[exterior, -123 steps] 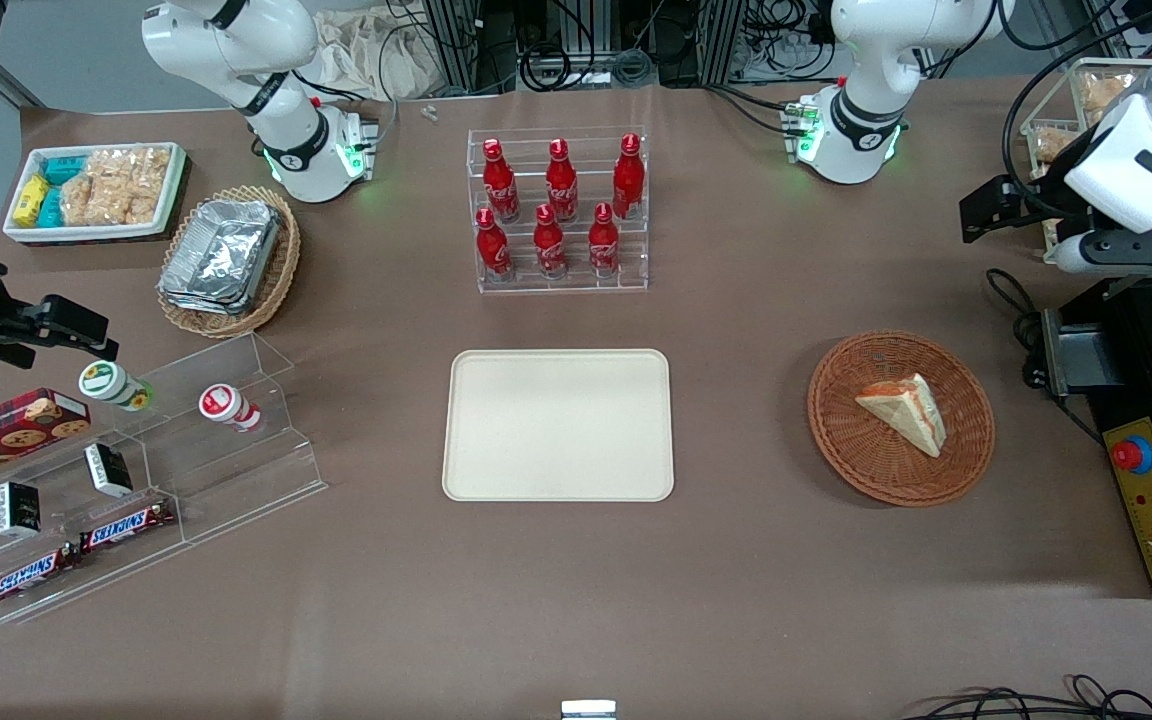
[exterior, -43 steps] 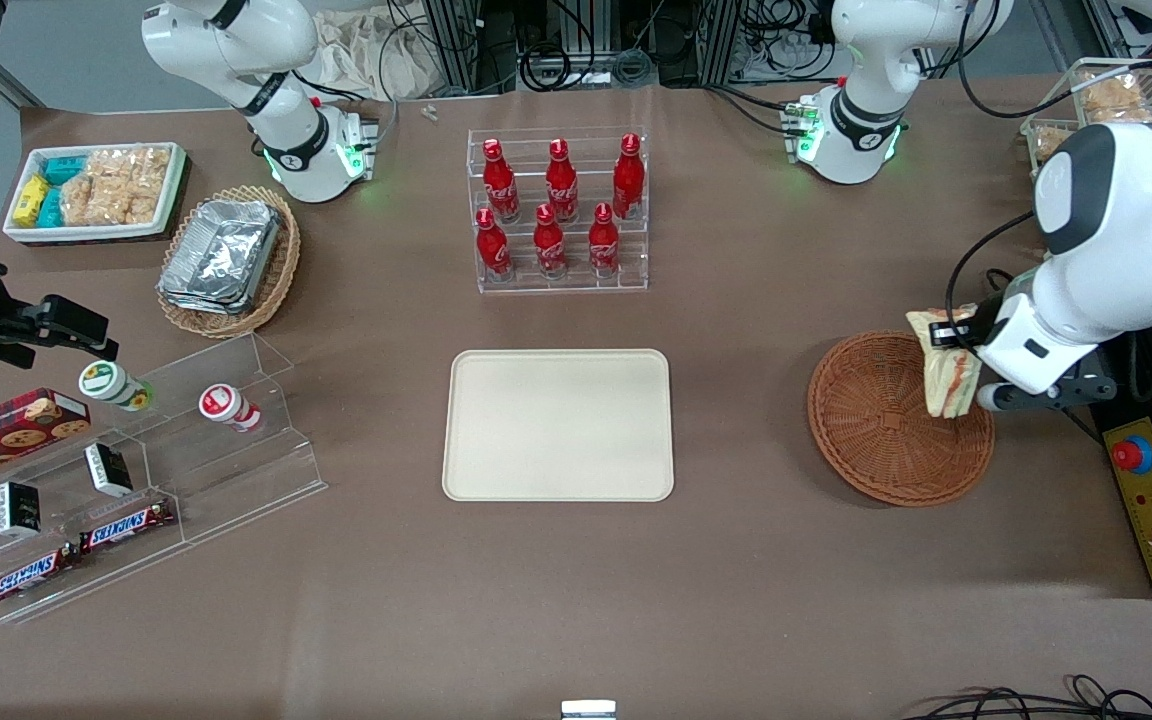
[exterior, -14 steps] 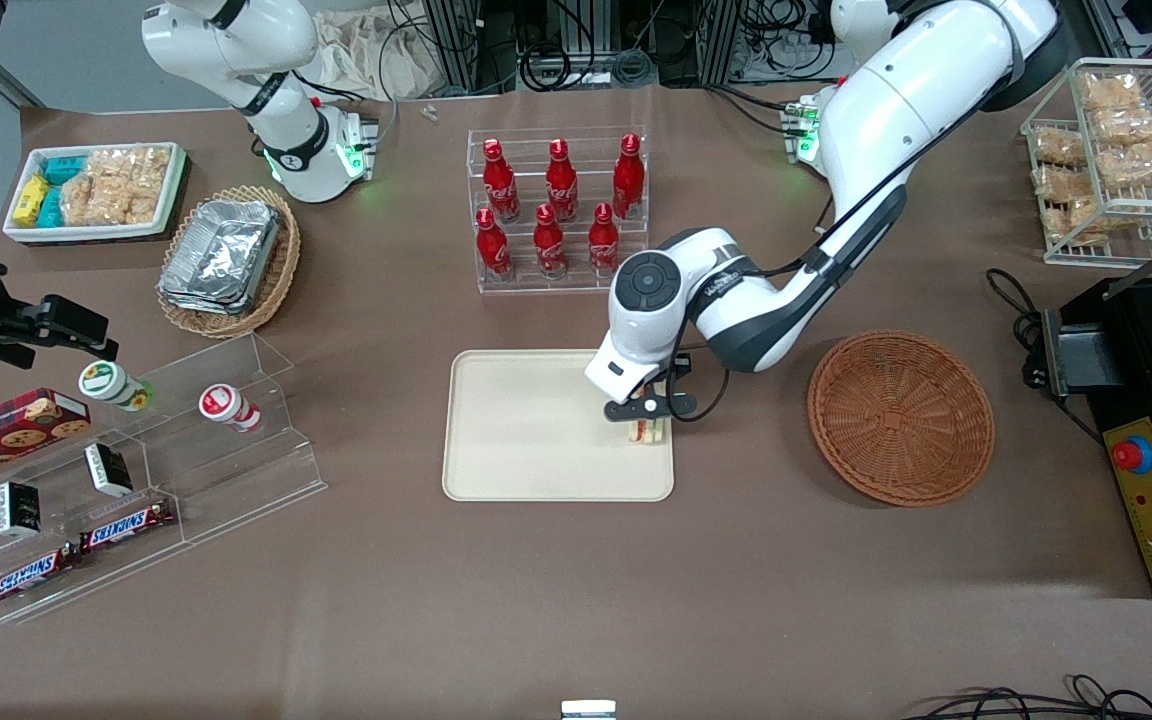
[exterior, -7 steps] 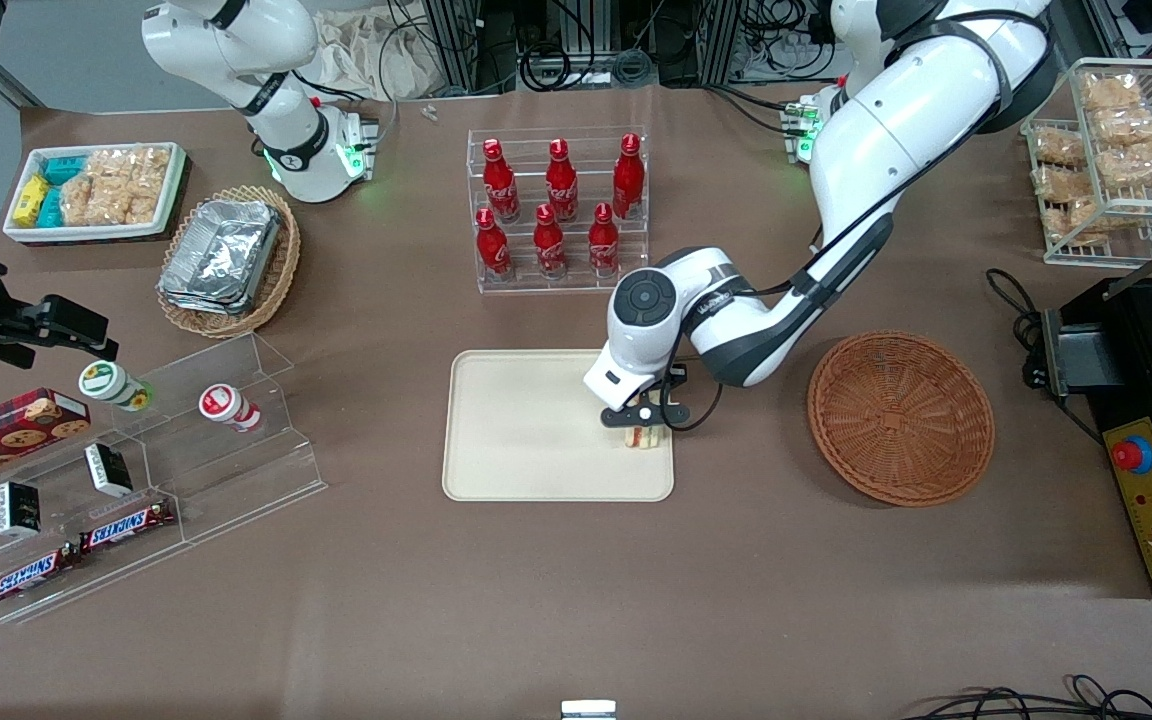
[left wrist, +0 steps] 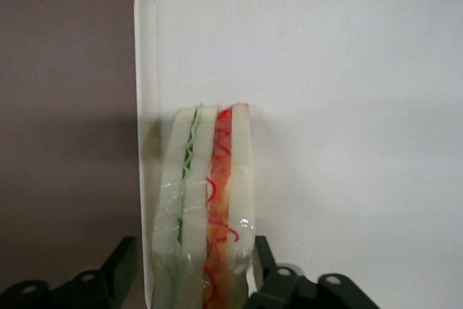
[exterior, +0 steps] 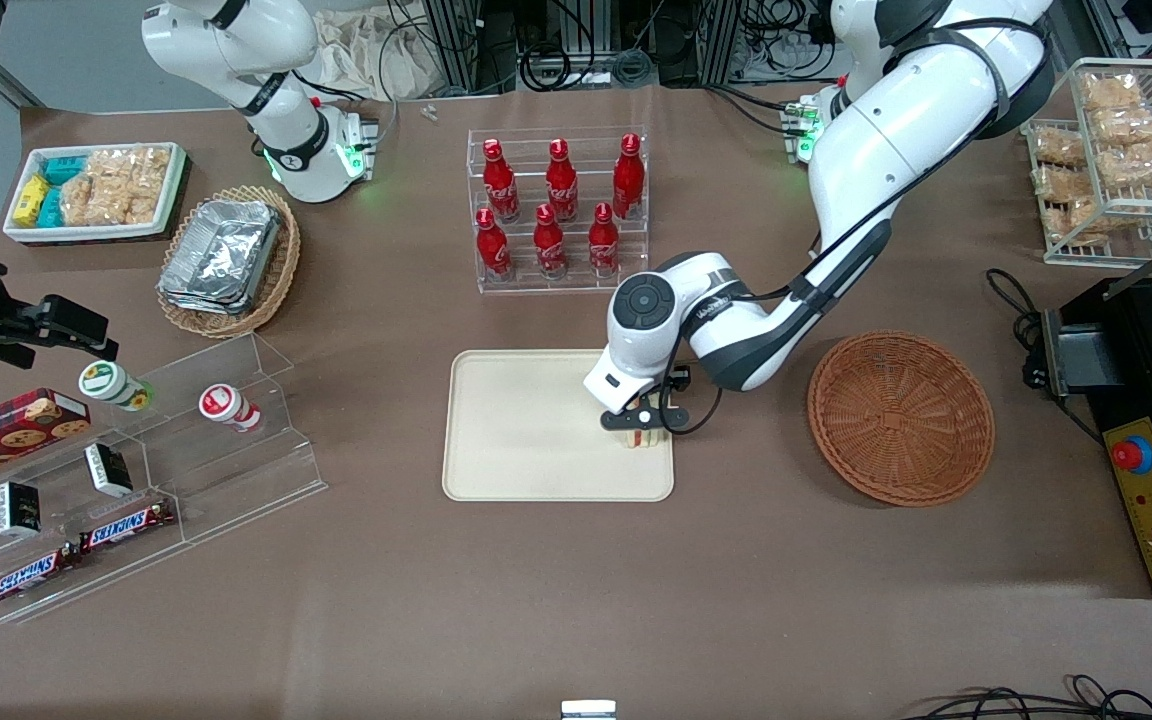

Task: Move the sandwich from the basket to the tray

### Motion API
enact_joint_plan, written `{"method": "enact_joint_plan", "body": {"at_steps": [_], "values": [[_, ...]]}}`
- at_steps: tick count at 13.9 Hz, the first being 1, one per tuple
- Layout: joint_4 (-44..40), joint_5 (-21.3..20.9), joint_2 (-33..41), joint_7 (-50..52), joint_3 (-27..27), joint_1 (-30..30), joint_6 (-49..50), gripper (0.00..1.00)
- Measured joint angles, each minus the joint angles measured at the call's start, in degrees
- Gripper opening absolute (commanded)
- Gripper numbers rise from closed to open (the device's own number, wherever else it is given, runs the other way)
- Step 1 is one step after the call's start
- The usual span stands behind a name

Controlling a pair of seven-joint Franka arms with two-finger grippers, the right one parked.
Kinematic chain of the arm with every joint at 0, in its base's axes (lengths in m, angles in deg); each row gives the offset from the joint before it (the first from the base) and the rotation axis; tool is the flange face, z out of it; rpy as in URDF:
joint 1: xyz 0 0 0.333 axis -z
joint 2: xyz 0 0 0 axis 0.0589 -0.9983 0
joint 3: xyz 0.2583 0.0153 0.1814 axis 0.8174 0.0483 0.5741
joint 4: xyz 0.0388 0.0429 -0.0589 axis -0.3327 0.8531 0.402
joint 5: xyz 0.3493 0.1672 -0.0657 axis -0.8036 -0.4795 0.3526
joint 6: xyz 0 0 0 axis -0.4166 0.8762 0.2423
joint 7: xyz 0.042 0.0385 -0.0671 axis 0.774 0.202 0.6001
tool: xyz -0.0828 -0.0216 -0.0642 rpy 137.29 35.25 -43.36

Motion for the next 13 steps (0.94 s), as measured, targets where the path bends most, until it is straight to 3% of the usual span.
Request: {"method": "enact_joint_plan", "body": {"at_steps": [4,9,13], "values": [[-2.8,0.9,7.3,0.0,-0.3,-1.9,3.6,1.00],[-3.6,16.8,17.6,-11.4,-0.4,-8.4,8.9,1.00],[-10.6,25.6,22.7,-25.1,-0.4,-14.0,27.0,1.00]]}}
